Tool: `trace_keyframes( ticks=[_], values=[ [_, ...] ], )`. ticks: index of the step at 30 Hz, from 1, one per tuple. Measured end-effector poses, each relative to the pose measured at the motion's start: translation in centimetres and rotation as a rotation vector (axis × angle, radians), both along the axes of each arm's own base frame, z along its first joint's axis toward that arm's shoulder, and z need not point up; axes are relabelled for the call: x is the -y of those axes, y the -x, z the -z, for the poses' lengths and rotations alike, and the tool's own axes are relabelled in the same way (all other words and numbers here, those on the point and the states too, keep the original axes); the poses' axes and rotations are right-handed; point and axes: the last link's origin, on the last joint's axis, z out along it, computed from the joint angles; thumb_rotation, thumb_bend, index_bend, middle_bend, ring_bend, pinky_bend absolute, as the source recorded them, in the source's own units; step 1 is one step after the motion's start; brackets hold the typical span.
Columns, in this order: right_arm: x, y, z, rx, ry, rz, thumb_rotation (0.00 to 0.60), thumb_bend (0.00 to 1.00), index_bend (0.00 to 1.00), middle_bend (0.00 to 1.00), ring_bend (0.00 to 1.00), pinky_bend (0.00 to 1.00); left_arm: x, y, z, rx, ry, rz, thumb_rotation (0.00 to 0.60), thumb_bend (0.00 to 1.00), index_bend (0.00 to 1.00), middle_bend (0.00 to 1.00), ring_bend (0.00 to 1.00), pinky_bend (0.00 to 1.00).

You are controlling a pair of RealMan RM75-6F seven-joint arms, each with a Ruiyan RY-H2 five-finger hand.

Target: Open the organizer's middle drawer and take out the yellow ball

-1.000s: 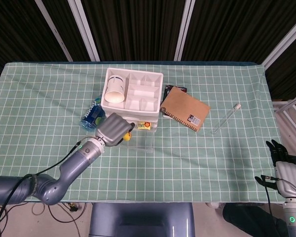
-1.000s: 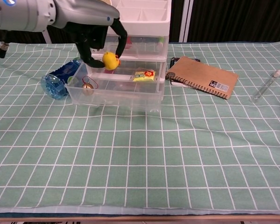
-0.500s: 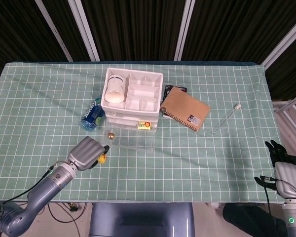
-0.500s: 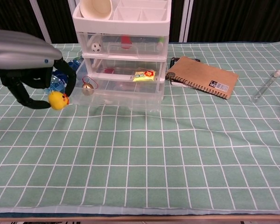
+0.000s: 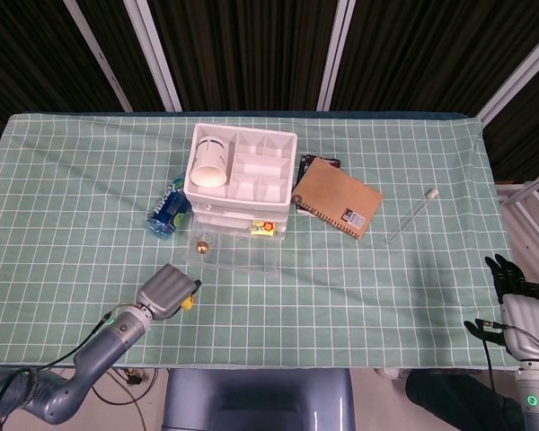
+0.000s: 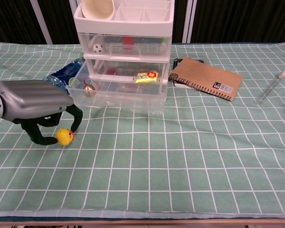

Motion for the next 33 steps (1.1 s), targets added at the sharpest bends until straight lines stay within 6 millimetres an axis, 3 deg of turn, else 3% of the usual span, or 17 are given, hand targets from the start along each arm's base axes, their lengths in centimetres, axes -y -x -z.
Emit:
trace_keyframes(
  ticks=[11,23,26,29,31,33],
  values=[
    [0.0,-0.1,0.0,0.000,-0.001,-0.003,0.600,0.09,0.00,0.00,0.00,0.23,0.3,0.8,1.1,-0.058,0.008,-0.011,0.600,0.25,0.47,1.00,1.00,1.00],
    [-0.1,0.0,0.0,-0.002,0.000,-0.003,0.600,0.09,0.00,0.00,0.00,0.23,0.2,0.7,0.1,-0.022,-0.054,-0.028,0.600,0.16,0.29,0.98,0.97,1.00],
    [0.0,0.0,0.0,-0.005,-0.001,-0.005,0.600,0.09,0.00,0.00,0.00,0.23,0.3,0.5,-1.1,0.038,-0.112,-0.039,0.600,0.16,0.25,0.82,0.83,0.94],
    [0.0,0.0,0.0,-0.011,-0.003,-0.009,0.600,0.09,0.00,0.00,0.00,0.23,0.6,0.7,-2.8,0.110,-0.184,-0.042,0.600,0.16,0.19,0.52,0.58,0.67],
    [-0.1,0.0,0.0,-0.019,-0.004,-0.013,0.600,0.09,0.00,0.00,0.00,0.23,1.0,1.1,-4.1,0.162,-0.240,-0.047,0.600,0.16,0.13,0.28,0.35,0.44],
    [0.0,0.0,-0.1,-0.034,-0.003,-0.019,0.600,0.09,0.00,0.00,0.00,0.23,1.6,1.8,-5.3,0.207,-0.292,-0.060,0.600,0.15,0.08,0.12,0.19,0.29]
  ],
)
